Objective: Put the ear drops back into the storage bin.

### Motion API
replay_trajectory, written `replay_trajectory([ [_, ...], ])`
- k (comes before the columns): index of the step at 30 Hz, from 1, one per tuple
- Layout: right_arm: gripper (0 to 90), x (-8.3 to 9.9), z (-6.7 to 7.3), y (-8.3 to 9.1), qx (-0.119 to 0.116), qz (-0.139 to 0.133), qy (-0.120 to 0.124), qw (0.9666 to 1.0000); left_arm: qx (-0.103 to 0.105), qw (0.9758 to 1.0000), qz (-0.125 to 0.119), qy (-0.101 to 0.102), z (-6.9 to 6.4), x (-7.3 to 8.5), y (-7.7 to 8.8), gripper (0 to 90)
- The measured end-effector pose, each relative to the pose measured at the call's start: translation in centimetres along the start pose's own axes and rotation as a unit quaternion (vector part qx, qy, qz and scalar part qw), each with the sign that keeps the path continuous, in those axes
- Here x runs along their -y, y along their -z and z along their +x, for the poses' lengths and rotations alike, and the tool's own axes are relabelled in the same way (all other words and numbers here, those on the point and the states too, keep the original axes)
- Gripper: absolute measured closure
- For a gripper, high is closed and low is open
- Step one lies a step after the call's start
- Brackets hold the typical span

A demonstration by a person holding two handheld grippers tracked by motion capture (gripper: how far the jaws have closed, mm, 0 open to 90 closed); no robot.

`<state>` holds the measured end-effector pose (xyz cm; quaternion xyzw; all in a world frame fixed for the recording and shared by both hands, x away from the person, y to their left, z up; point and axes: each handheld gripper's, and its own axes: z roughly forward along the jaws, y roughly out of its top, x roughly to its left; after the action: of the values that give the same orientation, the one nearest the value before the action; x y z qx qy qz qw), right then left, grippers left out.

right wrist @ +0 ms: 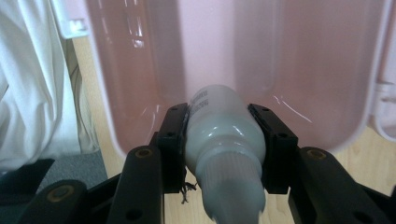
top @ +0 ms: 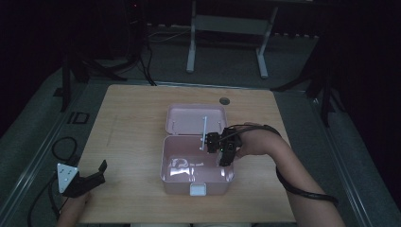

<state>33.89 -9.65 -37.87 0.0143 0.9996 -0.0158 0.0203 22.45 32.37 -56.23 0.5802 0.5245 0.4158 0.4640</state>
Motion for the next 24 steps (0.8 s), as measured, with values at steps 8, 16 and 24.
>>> replay_trajectory([
  [8, 59.6, -0.8, -0.6, -2.7, 0.001, -0.003, -0.008, 1.0, 0.0, 1.0, 0.0, 0.0, 0.0, 0.0, 0.0, 0.4],
  [16, 59.6, -1.3, -1.1, -5.1, 0.005, 0.006, -0.003, 1.0, 0.001, 1.0, 0.0, 0.0, 0.0, 0.0, 0.0, 0.4],
  [24, 59.6, -1.8, -1.6, -7.2, -0.001, 0.011, -0.007, 0.9999, 0.001, 1.0, -0.001, -0.001, 0.0, 0.0, 0.0, 0.3],
])
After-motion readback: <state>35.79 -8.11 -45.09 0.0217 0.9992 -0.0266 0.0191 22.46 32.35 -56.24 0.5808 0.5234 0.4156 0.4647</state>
